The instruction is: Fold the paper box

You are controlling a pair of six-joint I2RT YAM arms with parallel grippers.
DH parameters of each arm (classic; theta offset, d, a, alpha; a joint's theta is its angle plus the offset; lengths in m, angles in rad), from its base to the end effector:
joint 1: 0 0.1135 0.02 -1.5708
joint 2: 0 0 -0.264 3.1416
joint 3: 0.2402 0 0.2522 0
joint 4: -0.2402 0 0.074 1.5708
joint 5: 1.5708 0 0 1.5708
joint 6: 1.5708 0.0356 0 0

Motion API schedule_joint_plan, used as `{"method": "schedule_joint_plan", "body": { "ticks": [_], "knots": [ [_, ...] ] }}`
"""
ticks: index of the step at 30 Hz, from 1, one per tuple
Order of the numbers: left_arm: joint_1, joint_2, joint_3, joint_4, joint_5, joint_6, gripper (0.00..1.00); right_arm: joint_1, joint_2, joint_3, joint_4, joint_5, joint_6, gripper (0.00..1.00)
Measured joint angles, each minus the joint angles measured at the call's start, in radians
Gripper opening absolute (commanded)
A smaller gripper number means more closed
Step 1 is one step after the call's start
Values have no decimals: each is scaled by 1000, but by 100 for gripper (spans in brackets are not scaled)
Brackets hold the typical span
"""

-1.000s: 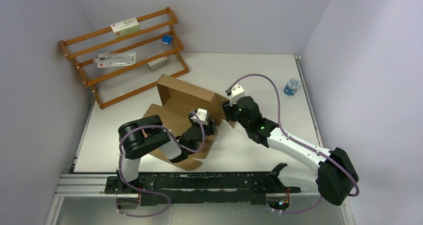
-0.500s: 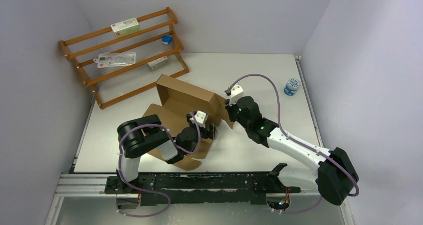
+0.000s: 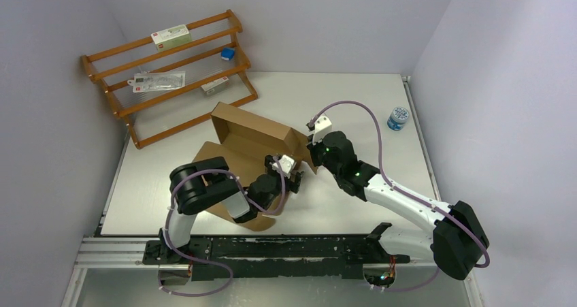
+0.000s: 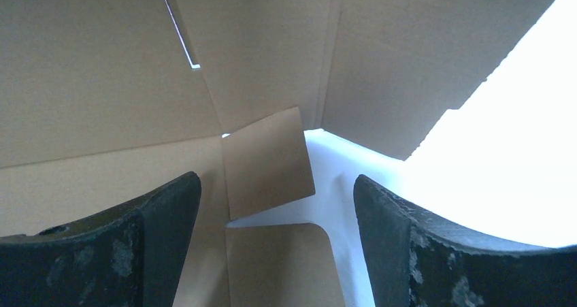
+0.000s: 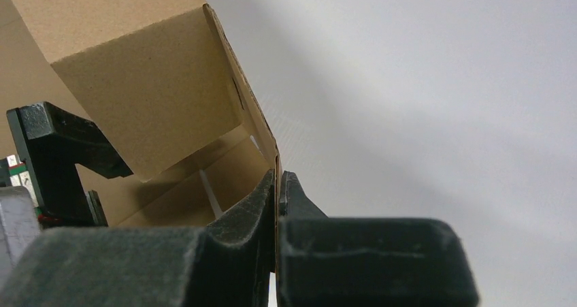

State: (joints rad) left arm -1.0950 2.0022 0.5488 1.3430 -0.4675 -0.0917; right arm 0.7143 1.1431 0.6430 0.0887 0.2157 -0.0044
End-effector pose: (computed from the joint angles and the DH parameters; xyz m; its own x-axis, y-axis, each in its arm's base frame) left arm 0.1626 -0.2805 0.1054 -0.1041 0.0236 -0.9943 0.5813 0.8126 -0.0416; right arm 0.1968 0.1606 0.2454 -0.3000 -0.2658 -0.9162 -0.4930 0.8654 -0.0896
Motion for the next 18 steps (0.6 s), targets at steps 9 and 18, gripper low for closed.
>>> {"method": "schedule_joint_plan", "body": {
  "ticks": [9, 18],
  "knots": [
    [-13, 9, 58, -83, -210, 8, 83, 0, -2, 0, 1, -8, 0, 0],
    [-15, 2, 55, -77, -307, -2, 78, 0, -11, 0, 1, -11, -5, 0]
  ]
}}
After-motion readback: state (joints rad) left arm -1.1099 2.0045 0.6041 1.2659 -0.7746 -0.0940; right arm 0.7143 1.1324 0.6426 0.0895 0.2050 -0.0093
